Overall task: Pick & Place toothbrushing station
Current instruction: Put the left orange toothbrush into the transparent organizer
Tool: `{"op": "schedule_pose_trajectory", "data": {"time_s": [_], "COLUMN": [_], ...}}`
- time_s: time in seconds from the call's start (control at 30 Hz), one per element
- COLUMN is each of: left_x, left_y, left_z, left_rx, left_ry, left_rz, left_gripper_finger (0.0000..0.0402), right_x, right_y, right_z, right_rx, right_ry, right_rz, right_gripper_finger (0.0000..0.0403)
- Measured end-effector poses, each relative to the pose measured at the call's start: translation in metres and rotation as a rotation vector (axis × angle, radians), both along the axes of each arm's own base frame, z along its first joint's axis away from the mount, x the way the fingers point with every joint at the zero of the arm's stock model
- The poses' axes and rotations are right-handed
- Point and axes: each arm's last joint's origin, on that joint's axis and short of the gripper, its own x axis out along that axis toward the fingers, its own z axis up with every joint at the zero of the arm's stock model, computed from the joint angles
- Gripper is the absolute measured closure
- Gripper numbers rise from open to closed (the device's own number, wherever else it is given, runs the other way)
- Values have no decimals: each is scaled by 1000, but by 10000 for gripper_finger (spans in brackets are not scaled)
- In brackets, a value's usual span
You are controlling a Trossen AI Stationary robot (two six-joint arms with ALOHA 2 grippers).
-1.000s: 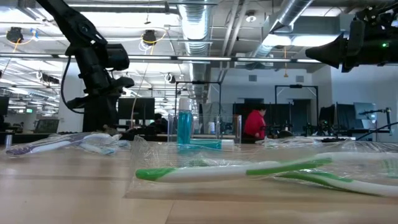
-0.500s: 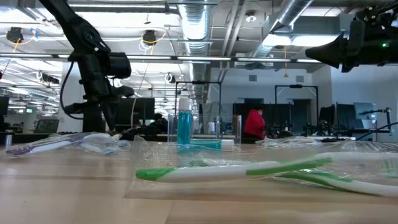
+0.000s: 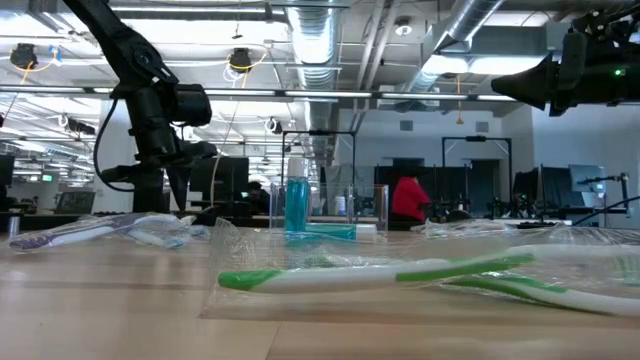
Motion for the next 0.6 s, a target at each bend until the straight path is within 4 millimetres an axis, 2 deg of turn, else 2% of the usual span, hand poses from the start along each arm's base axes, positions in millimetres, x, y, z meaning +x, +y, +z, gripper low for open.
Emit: {"op": "schedule_pose_trajectory", "data": {"time_s": [0.6], "left_x": [12], "left_y": [6], "left_z": [-26], "left_rx": [-46], "left_ry": [33], "left_rz": [-4], "left_gripper_finger": [261], "right_x": [0], "right_y": [0], "right_z": [0], "right_rx": [0], "right_ry": [0], "right_rz": [0], "right_gripper_finger": [332]}}
